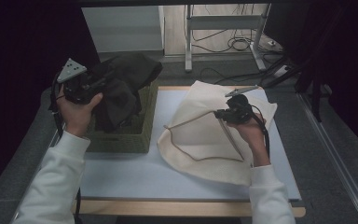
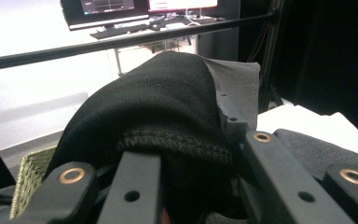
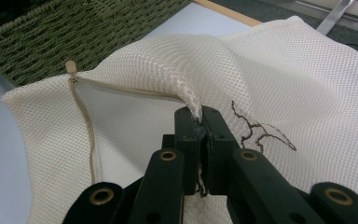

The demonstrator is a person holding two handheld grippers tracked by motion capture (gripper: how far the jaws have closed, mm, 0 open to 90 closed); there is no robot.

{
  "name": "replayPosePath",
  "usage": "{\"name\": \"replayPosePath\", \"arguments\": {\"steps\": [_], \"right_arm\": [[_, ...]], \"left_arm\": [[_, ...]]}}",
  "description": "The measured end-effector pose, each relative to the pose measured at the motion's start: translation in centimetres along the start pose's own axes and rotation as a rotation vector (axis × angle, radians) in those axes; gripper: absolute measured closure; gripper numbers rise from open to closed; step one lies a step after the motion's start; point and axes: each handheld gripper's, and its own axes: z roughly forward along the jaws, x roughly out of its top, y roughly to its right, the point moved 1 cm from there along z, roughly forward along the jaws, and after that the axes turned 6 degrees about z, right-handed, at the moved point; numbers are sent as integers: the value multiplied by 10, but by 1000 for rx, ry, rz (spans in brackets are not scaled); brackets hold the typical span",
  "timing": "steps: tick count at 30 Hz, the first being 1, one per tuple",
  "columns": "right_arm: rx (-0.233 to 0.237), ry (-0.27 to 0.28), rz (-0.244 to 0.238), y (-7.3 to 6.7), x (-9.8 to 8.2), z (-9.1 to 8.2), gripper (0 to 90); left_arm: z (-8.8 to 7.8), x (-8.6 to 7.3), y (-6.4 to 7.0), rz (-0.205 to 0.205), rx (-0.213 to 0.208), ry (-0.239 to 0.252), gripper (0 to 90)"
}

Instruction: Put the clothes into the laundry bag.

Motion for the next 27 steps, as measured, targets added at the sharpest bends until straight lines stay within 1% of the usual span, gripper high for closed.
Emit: {"name": "replayPosePath", "arguments": {"steps": [6, 13, 17, 21, 27], "right_arm": [[-1, 1, 3, 0, 0, 0, 864], [-1, -3, 4, 1, -1, 2, 864], [-1, -2, 3, 1, -1, 2, 864], [0, -1, 3, 2, -1, 2, 864], [1, -1, 3, 2, -1, 2, 864]], "left_arm": [[-10, 10, 6, -9, -37, 43, 750], [-22, 23, 17, 22, -69, 77, 750], [-25, 28, 22, 28, -88, 87, 750], [-26, 29, 24, 20, -104, 97, 750], [-25, 30, 27, 16, -117, 98, 750]]}}
